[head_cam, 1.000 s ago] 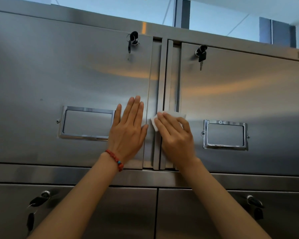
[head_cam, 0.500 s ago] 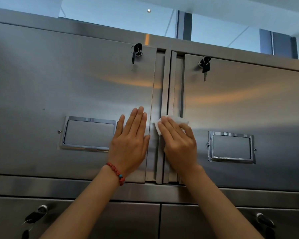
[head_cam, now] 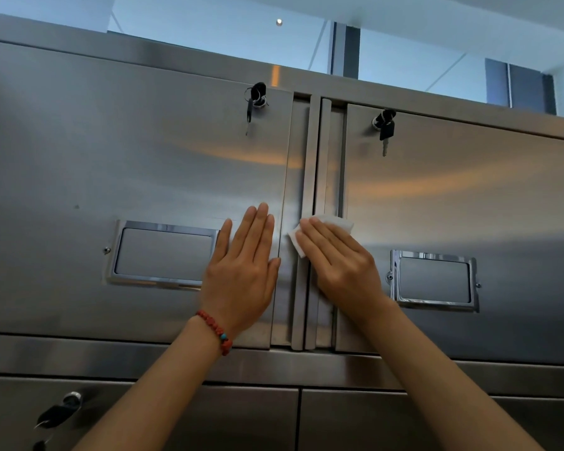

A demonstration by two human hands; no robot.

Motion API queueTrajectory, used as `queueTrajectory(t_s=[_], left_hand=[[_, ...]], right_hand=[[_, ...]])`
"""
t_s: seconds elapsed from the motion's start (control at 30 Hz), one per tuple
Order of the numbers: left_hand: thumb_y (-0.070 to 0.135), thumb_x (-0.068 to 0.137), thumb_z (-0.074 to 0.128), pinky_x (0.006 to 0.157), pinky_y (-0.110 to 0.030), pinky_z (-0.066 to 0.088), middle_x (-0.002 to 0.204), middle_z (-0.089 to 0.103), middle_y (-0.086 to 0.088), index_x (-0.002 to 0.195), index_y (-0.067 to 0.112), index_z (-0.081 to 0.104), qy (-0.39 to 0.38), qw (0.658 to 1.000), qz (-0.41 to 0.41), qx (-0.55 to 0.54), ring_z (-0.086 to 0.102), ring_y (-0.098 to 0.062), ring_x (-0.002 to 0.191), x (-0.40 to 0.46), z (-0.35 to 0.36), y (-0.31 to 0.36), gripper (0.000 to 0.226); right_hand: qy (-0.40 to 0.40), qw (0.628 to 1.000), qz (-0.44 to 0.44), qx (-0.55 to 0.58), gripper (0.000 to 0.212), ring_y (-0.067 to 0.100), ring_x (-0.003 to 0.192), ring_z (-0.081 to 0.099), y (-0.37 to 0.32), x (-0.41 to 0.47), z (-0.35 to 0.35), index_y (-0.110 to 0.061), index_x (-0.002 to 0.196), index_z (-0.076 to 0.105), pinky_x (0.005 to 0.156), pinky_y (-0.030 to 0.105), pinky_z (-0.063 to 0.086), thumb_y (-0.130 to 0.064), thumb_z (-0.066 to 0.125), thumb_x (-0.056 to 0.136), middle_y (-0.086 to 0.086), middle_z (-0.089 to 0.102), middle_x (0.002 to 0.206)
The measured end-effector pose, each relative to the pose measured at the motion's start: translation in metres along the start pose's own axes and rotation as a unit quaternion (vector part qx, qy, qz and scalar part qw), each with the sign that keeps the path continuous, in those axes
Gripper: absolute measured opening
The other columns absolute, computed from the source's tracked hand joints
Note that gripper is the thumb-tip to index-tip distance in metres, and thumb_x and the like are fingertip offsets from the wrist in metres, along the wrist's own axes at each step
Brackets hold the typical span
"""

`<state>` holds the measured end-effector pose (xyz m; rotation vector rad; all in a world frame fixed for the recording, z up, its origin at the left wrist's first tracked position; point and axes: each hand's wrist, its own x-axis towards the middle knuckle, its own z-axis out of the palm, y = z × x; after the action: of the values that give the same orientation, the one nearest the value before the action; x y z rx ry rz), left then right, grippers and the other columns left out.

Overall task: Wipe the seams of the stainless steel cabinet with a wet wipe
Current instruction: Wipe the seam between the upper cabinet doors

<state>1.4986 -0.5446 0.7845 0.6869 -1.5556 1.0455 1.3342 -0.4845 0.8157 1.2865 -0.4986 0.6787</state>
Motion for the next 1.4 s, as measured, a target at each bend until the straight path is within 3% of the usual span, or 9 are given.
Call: queueTrajectory(t_s=[0.23,0.43,0.63,0.87,1.4], left_hand=[[0.034,0.097,0.024,0.111,-0.053,0.025,0.149,0.027,-0.02,0.14,-0.002,0.033,0.0,1.0,-0.001,0.006,0.026,-0.033,0.138,0.0,0.001,0.0,0.057],[0.034,0.096,0.025,0.11,-0.053,0.025,0.148,0.028,-0.021,0.14,-0.002,0.033,0.003,1.0,0.001,0.008,0.027,-0.033,0.138,0.0,0.001,0.0,0.057],[0.035,0.097,0.023,0.11,-0.053,0.026,0.149,0.027,-0.02,0.141,-0.002,0.032,-0.005,1.0,-0.002,0.006,0.026,-0.032,0.138,0.0,0.001,0.0,0.058],[0.035,0.097,0.024,0.11,-0.053,0.028,0.149,0.027,-0.02,0.141,-0.002,0.033,-0.003,1.0,-0.002,0.007,0.026,-0.032,0.138,0.0,0.001,0.0,0.058],[0.034,0.096,0.025,0.11,-0.053,0.028,0.149,0.028,-0.02,0.14,-0.002,0.034,0.0,1.0,-0.003,0.002,0.027,-0.032,0.138,-0.001,0.0,0.0,0.058]], right_hand=[[-0.027,1.0,-0.012,0.012,0.027,0.031,0.106,0.063,0.0,-0.002,-0.004,0.005,0.107,0.067,0.087,0.041,0.054,0.0,0.058,0.083,0.023,0.065,0.112],[-0.044,0.999,-0.009,0.025,0.035,0.032,0.106,0.063,0.005,0.003,-0.005,0.006,0.107,0.067,0.084,0.041,0.055,0.002,0.076,0.074,0.023,0.065,0.111],[-0.062,0.997,-0.027,0.032,0.04,0.032,0.107,0.062,0.003,-0.006,-0.009,0.005,0.109,0.066,0.088,0.041,0.054,0.003,0.079,0.071,0.023,0.064,0.113],[-0.062,0.997,-0.015,0.04,0.042,0.033,0.108,0.061,0.008,-0.001,-0.004,0.006,0.111,0.065,0.089,0.043,0.053,0.001,0.079,0.071,0.024,0.063,0.114],[-0.056,0.99,-0.115,0.052,0.033,0.033,0.111,0.059,0.031,-0.002,-0.009,0.005,0.112,0.065,0.093,0.043,0.05,-0.002,0.071,0.08,0.022,0.062,0.117]])
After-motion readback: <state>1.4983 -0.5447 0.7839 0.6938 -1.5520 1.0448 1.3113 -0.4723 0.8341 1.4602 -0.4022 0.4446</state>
